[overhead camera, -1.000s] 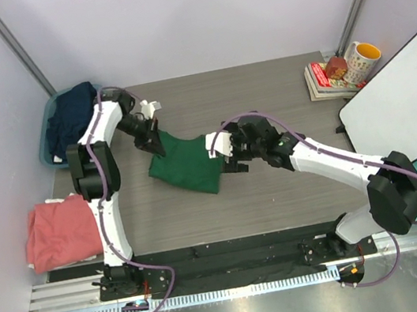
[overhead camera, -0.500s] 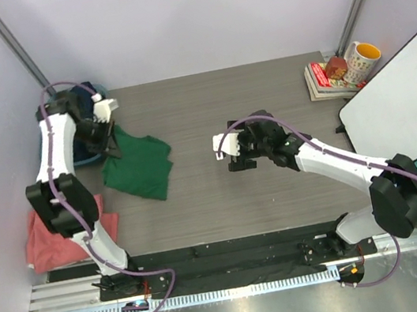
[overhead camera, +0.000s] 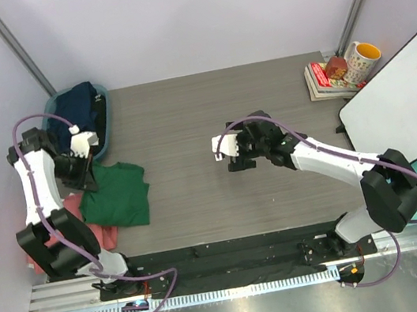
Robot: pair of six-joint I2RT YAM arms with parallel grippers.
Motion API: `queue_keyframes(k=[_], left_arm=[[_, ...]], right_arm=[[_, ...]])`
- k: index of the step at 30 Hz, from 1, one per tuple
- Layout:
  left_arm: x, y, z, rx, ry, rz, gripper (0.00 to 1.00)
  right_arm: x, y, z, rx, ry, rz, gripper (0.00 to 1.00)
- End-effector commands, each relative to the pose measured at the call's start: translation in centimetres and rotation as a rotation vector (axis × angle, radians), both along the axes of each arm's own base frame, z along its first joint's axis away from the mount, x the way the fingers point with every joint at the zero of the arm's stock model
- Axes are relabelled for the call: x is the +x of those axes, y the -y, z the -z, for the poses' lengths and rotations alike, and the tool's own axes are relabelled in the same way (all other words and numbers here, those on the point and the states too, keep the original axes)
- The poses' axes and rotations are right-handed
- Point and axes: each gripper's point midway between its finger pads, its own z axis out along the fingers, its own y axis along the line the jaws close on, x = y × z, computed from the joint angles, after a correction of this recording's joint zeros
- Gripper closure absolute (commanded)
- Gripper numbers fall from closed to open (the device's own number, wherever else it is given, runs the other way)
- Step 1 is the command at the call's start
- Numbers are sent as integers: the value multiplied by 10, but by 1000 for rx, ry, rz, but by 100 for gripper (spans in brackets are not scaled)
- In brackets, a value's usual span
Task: Fold and stack the t-shirts
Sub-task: Put the neatly folded tshirt into the corner of the board with the left arm
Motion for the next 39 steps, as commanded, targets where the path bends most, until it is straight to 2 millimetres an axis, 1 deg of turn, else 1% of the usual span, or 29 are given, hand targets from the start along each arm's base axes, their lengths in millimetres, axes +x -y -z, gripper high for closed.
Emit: queue_keyframes(k=[1, 3, 5, 8, 11, 12, 13, 15, 16, 17, 18, 22, 26, 30, 31, 32, 35, 39], left_arm=[[-80, 27, -18, -89, -130, 128, 100], [-94, 29, -21, -93, -141, 147, 100], [-98, 25, -22, -75, -132, 140, 100], [-106, 15, -20, -31, -139, 143, 100], [-111, -1, -16, -7, -178, 97, 100], [-112, -5, -15, -3, -180, 88, 100], [-113, -15, -14, 13, -174, 55, 100], [-111, -27, -17, 35, -156, 35, 100], [-113, -35, -18, 38, -158, -2, 100], [-110, -42, -23, 49, -137, -9, 100], [-111, -49, -25, 49, -130, -34, 100], [-113, -67, -31, 95, -137, -55, 100], [-118, -81, -39, 154, -126, -46, 100], [-120, -92, -45, 199, -115, -32, 100], [-121, -95, -46, 213, -114, -22, 100], [-125, -101, -48, 231, -119, -29, 100], [-127, -112, -52, 248, -107, -37, 100], [-126, -117, -61, 274, -67, -37, 100]], right_arm=[[17, -11, -30, 42, 87, -12, 0], [18, -10, -28, 29, 90, -13, 0], [19, -11, -26, 26, 87, -17, 0], [20, -13, -26, 28, 86, -19, 0], [23, -15, -27, 31, 90, -23, 0], [23, -15, -27, 28, 88, -24, 0], [24, -15, -27, 30, 90, -22, 0], [24, -15, -25, 27, 90, -23, 0], [24, -15, -22, 21, 85, -23, 0], [25, -15, -23, 21, 89, -23, 0], [25, -16, -24, 20, 89, -23, 0], [27, -17, -23, 20, 88, -25, 0], [30, -19, -23, 21, 87, -26, 0], [31, -21, -22, 16, 91, -34, 1], [32, -22, -25, 19, 96, -34, 0], [33, -22, -23, 18, 94, -36, 0], [34, -23, -24, 21, 95, -36, 0], [35, -24, -21, 20, 92, -40, 0]])
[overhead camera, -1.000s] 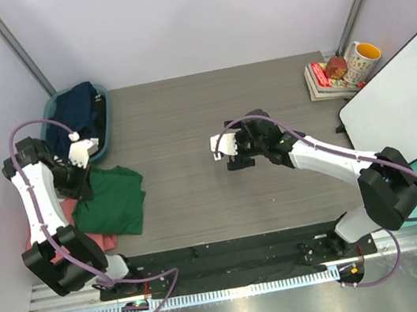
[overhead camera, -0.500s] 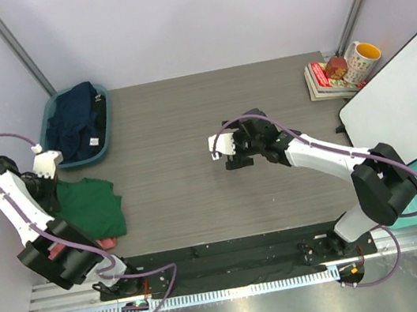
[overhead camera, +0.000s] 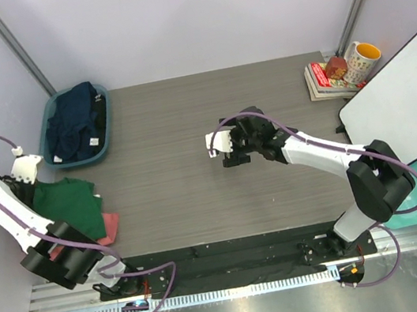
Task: Fold and stack the t-shirts
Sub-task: Put the neatly folded tshirt into the corner of the board with the left arm
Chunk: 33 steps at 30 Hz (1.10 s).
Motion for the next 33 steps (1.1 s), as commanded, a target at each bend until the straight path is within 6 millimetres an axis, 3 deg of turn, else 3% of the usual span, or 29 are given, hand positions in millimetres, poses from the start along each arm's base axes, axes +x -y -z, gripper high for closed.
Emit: queue_keyframes(k=[1, 11, 19, 33], left_arm=[[-53, 38, -13, -124, -155, 32, 100], [-63, 13, -13, -135, -145, -45, 100], [-62, 6, -2, -160, -130, -83, 100], [-53, -40, 43, 40, -75, -165, 100]], right_arm=[[13, -10, -24, 46, 67, -13, 0], [17, -16, -24, 58, 68, -21, 0], [19, -17, -22, 53, 64, -25, 0], [19, -18, -18, 59, 52, -20, 0]])
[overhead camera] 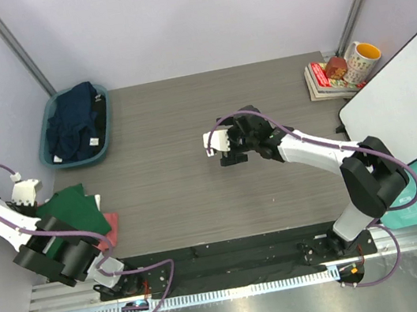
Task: Fold and stack the t-shirts
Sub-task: Put the neatly folded tshirt into the corner of the board with the left arm
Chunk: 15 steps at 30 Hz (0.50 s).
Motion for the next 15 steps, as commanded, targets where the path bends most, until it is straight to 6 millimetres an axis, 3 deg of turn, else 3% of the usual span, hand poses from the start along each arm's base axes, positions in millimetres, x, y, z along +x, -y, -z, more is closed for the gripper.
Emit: queue_keyframes(k=[1, 5, 9, 15], left_arm=[[-1, -18, 0, 116, 28, -38, 100], [13, -32, 3, 146, 84, -39, 100], [37, -43, -8, 178, 190, -10, 100], [53, -47, -13, 228, 260, 73, 99]], right_arm=[[11, -10, -24, 58, 55, -5, 0], [11, -12, -22, 60, 49, -9, 0], [12, -12, -21, 57, 48, -10, 0], [15, -13, -24, 64, 48, -3, 0]])
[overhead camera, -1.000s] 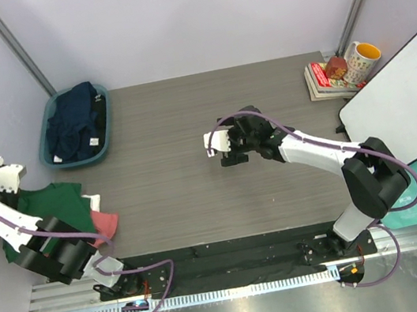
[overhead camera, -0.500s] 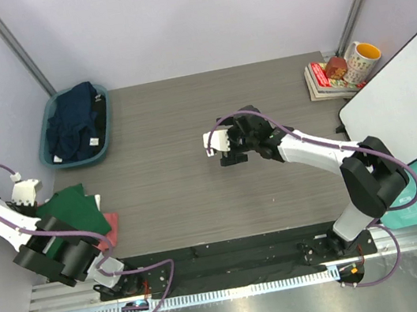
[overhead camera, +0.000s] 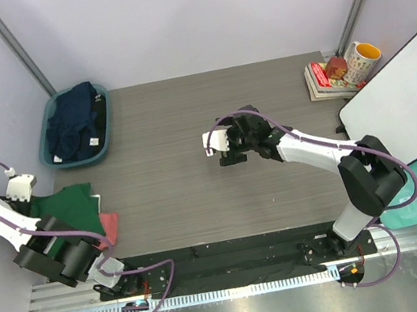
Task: Fold and stack the t-shirts
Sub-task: Put the neatly folded tshirt into the corner of the board with the left arm
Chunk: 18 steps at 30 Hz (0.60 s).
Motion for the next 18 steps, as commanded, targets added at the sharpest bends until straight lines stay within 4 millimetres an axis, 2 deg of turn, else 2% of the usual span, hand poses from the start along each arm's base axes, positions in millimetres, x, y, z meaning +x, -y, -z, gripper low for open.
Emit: queue_keyframes(k=[1, 2, 3, 4, 5, 6, 7, 8, 10, 14, 18], left_arm=[[25, -20, -14, 131, 121, 71, 98], [27, -20, -16, 155, 132, 85, 96], [30, -25, -17, 192, 147, 93, 89], [30, -24, -10, 195, 142, 98, 81], [30, -25, -12, 214, 148, 102, 74], [35, -31, -16, 250, 175, 94, 57], [34, -33, -13, 265, 177, 86, 48], [36, -37, -20, 302, 195, 86, 41], [38, -37, -23, 321, 220, 77, 1], [43, -42, -43, 354, 290, 16, 0], [56, -44, -75, 365, 384, -9, 0]], right_arm=[[14, -11, -25, 60, 49, 6, 0], [13, -11, -24, 59, 46, 4, 0], [13, -11, -24, 58, 45, 2, 0], [13, -11, -24, 58, 45, 2, 0], [12, -12, -23, 58, 43, 1, 0], [13, -13, -23, 59, 42, 1, 0], [13, -13, -23, 61, 42, 2, 0], [13, -13, -23, 59, 42, 3, 0], [13, -13, -21, 57, 37, 4, 0], [12, -12, -20, 53, 36, 5, 0], [11, -12, -19, 54, 34, 2, 0]])
